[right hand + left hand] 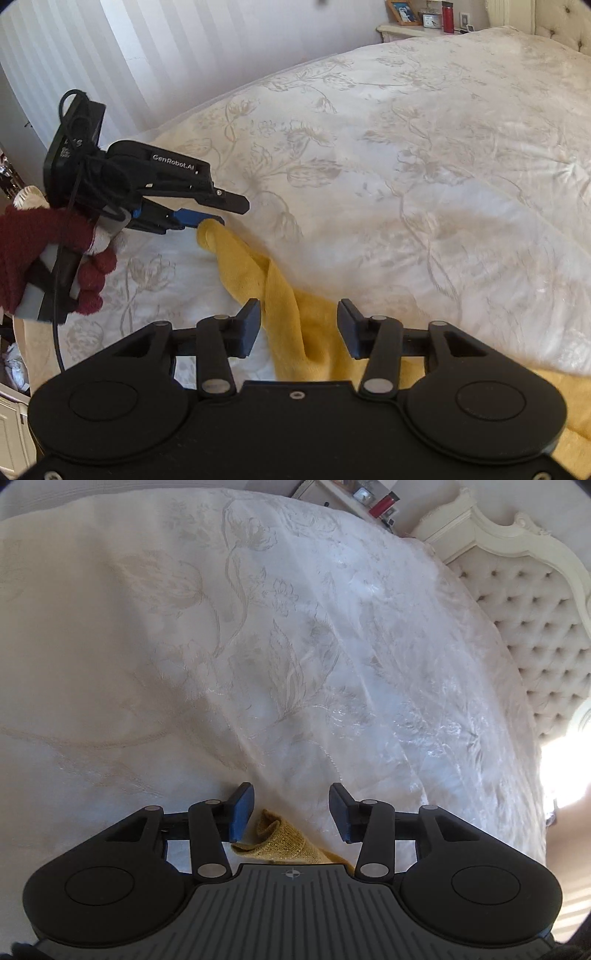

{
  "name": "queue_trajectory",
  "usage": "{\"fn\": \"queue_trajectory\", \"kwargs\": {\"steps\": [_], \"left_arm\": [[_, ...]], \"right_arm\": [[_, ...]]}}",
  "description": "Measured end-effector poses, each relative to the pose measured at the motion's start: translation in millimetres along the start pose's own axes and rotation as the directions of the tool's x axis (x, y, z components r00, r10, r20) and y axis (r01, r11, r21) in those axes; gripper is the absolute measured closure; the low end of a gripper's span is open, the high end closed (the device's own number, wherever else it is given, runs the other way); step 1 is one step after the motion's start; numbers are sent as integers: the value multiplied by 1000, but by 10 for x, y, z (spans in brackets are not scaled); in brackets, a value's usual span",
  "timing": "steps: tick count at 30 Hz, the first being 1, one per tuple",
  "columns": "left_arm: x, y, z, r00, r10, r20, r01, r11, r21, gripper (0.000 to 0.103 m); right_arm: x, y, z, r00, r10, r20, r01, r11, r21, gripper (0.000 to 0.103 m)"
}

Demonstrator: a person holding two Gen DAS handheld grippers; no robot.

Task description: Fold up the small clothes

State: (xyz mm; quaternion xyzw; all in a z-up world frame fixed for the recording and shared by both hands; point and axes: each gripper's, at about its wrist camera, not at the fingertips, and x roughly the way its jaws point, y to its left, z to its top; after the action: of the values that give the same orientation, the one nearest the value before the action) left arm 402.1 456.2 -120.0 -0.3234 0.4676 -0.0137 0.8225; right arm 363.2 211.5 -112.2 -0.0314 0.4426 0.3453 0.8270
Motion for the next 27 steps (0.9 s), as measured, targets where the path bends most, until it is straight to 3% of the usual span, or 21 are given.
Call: {"fn": "queue_trajectory", "kwargs": {"steps": [4, 9, 11, 12, 15, 18, 21, 23, 27], "left_arm": [[-139, -26, 2, 1000, 19, 5, -19, 999, 38, 44], [-308, 17, -51, 998, 62, 5, -62, 996, 62, 42], [-361, 56, -83, 998, 65, 2, -65, 996, 56, 41], [-381, 74, -99, 998, 68, 1, -68, 996, 52, 41], [-435, 133, -113, 998, 69, 8, -69, 997, 27, 41], [-515, 175, -88, 998, 51, 34, -51, 999, 0, 41], [-611, 202, -52, 997, 32, 74, -30, 999, -23, 38], [-671, 237, -37, 994, 26, 104, -20, 998, -57, 32], [-717, 291, -57, 989, 36, 140, -22, 995, -100, 30]], "right_arm": [[346, -44, 172, 998, 32, -51, -32, 999, -7, 48], [646, -13, 248, 991, 69, -113, -72, 997, -18, 51], [747, 12, 254, 985, 79, -151, -83, 996, -21, 66], [791, 25, 261, 981, 86, -171, -91, 996, -19, 90], [691, 57, 328, 987, 80, -140, -85, 996, -28, 90], [241, 116, 533, 999, 42, 24, -41, 999, -24, 90], [-206, 320, 592, 985, 50, 163, -38, 997, -72, 93], [-248, 472, 527, 985, 72, 157, -57, 993, -101, 93], [177, 782, 260, 995, 98, 22, -93, 983, -157, 82]]}}
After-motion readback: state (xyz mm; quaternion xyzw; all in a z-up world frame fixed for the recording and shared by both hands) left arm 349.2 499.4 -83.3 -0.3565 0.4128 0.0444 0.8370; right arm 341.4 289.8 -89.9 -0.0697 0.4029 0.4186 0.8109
